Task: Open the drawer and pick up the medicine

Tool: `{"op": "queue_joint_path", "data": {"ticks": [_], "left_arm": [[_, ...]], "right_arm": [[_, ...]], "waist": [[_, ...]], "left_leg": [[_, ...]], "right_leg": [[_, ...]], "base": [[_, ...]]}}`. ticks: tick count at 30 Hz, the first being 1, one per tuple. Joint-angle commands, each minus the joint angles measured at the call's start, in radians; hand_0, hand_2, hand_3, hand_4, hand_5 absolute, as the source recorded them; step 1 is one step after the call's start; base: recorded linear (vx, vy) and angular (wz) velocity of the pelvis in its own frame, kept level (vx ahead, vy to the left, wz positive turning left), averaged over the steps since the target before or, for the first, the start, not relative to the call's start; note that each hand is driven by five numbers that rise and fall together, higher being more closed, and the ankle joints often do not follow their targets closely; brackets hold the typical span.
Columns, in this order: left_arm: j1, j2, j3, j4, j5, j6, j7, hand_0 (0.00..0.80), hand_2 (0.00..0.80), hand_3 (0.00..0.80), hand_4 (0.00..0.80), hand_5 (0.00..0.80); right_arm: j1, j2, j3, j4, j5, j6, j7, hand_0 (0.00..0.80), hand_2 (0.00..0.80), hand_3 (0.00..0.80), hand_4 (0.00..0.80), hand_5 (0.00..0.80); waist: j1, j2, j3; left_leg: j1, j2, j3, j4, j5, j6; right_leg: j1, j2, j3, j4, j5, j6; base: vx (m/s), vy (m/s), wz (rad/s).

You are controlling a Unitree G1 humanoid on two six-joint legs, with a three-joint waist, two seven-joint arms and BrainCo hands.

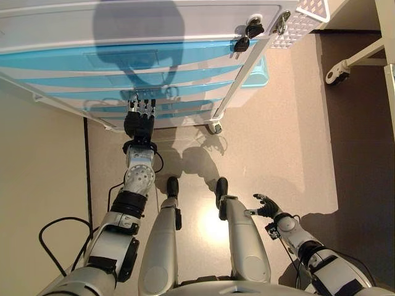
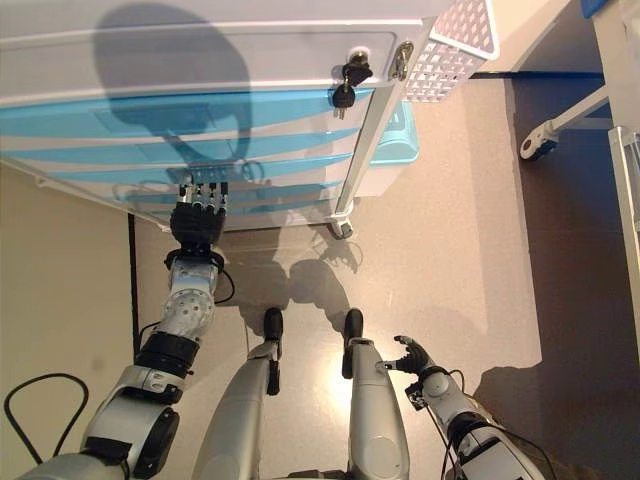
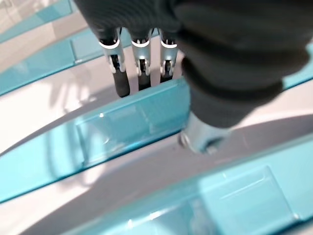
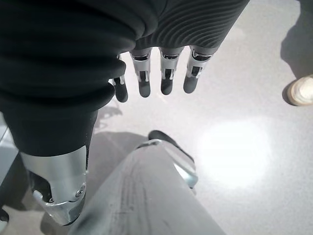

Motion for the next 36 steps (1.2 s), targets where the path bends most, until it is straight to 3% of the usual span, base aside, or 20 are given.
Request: {"op": "queue_joint_path", "data": {"ticks": [1, 17, 24, 36], "left_arm": [[-0.206, 0.036, 0.019, -0.179, 0.104, -0.083, -0.147, 0.8, 0.8, 0.8, 0.8, 0.8], [-0.055, 0.023, 0.057, -0.244, 0.106, -0.047, -0.17, 0.8, 0.8, 0.8, 0.8, 0.8], [0.094, 0.021, 0.064, -0.347, 0.14, -0.006, -0.206, 0.8, 0.8, 0.8, 0.8, 0.8], [0.395, -0.047, 0.133, -0.452, 0.14, 0.068, -0.271, 0.8, 0.8, 0.8, 0.8, 0.8]], "right_arm": [[0.06, -0.021, 0.037, 0.01, -0.015, 0.012, -0.001, 0.0, 0.0, 0.0, 0.0, 0.0], [0.089, -0.014, 0.02, 0.003, -0.023, 0.018, -0.005, 0.0, 0.0, 0.0, 0.0, 0.0], [0.131, -0.031, -0.032, -0.003, -0.027, 0.026, -0.014, 0.0, 0.0, 0.0, 0.0, 0.0], [0.189, -0.055, -0.084, 0.032, -0.086, 0.03, 0.001, 0.0, 0.0, 0.0, 0.0, 0.0]], "waist": [[0.003, 0.031, -0.083], [0.06, 0.021, -0.07], [0.112, 0.05, -0.077], [0.172, 0.089, -0.088]], "left_leg": [[-0.006, -0.036, 0.012, 0.101, -0.14, 0.044], [0.016, -0.056, -0.052, 0.079, -0.102, 0.029], [0.031, -0.086, -0.138, 0.107, -0.091, 0.014], [0.105, -0.102, -0.236, 0.151, -0.11, 0.002]], "right_leg": [[-0.002, 0.013, 0.008, -0.093, 0.104, 0.04], [0.051, -0.008, -0.048, -0.076, 0.08, 0.023], [0.102, -0.04, -0.123, -0.016, 0.028, 0.005], [0.219, -0.064, -0.224, 0.054, -0.05, -0.021]], "base": [[-0.034, -0.016, 0.02], [-0.028, -0.035, 0.06], [-0.017, -0.069, 0.32], [0.001, -0.042, 0.31]]}}
